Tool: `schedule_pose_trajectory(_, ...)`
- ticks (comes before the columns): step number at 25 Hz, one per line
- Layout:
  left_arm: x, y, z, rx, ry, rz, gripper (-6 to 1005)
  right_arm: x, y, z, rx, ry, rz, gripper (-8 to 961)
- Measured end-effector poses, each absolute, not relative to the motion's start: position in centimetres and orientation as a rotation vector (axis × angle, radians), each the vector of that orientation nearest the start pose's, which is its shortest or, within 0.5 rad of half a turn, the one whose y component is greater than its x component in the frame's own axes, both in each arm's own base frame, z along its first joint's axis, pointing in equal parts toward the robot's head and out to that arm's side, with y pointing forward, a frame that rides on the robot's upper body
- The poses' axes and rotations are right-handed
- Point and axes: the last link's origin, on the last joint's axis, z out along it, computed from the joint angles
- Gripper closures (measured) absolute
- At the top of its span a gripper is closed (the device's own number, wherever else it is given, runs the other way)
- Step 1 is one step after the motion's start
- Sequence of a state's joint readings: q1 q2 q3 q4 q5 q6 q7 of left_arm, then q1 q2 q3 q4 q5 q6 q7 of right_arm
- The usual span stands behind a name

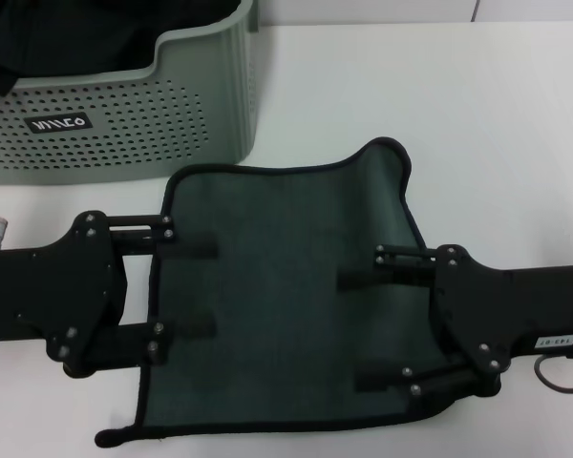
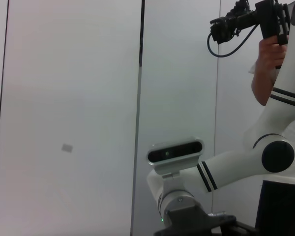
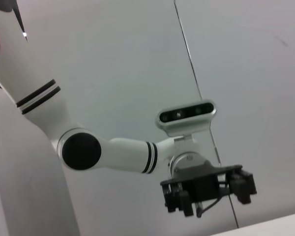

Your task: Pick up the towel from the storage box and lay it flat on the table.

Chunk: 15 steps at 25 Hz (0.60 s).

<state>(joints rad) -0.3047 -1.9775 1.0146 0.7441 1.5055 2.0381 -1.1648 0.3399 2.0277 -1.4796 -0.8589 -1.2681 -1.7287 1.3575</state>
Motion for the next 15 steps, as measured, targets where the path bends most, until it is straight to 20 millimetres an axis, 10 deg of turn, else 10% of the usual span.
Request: schedule_pose_trajectory(15,-24.46,24.44,5.41,-2.875,-0.172,-1.271,344,18.38,25.87,-2.13,-2.992,0.278,1.311,83)
